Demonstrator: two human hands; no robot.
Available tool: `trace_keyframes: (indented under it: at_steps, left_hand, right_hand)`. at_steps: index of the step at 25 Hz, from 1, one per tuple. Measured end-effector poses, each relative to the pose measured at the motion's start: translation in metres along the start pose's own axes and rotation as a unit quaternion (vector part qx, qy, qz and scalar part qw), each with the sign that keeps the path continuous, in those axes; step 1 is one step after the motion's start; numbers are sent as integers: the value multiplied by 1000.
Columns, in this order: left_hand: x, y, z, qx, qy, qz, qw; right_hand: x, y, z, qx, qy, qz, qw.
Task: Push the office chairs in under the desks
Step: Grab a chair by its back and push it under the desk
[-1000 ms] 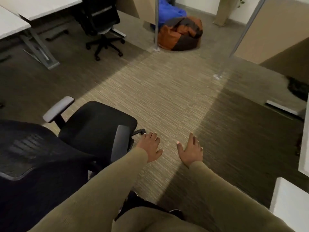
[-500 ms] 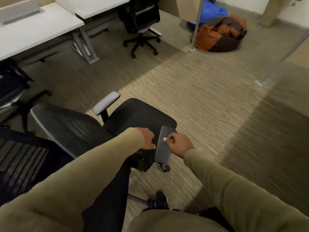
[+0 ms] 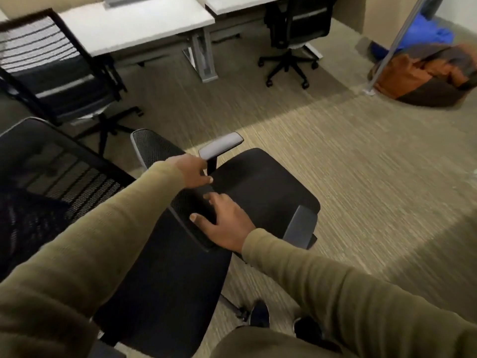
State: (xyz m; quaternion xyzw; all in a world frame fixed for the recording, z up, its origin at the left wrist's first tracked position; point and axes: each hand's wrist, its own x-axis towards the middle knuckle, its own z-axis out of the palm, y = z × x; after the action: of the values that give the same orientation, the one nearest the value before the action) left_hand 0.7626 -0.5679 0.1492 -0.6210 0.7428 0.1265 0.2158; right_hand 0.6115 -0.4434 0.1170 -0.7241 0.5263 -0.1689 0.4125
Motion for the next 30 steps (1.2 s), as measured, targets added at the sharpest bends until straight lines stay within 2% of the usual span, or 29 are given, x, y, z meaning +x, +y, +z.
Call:
trace_keyframes:
  at_steps: [4,7,10,14,15,16,19,22,26,30]
  left_hand:
    - [-7,-53,24,-43,109,-111,987]
    - [-7,-59,61,-187,213,-178,942]
    - [-7,-44,77,-345,315,-210,859]
    - [-5,-42,77,-588,297,-277,700]
    - [-4,-40,77,-624,299,-274,668]
    - [-3,-37,76,-641,308,-265,651]
    - [3,-26,69,-646,331,-244,643]
    - [3,-19,67,-657,317,-232,644]
    - [8,-10,72,-654,314,-214,655]
    - [16,-3,71,-666,272,-187,669]
  right_hand:
    - [6,-16,29,-60,-52,-8,997]
    - [5,-9,41,-123,-78,5,989]
    - [7,0,38,-103,-66,32,992]
    - [8,0,34,-94,-90,34,991]
    - [8,1,32,-92,-90,34,991]
    - [8,2,29,-88,-89,34,992]
    - [5,10,17,-68,-78,38,994]
    - [-5,18,10,-65,-73,32,995]
    - [-14,27,0,-62,-45,28,997]
    - [-19,39,-16,-61,-34,28,997]
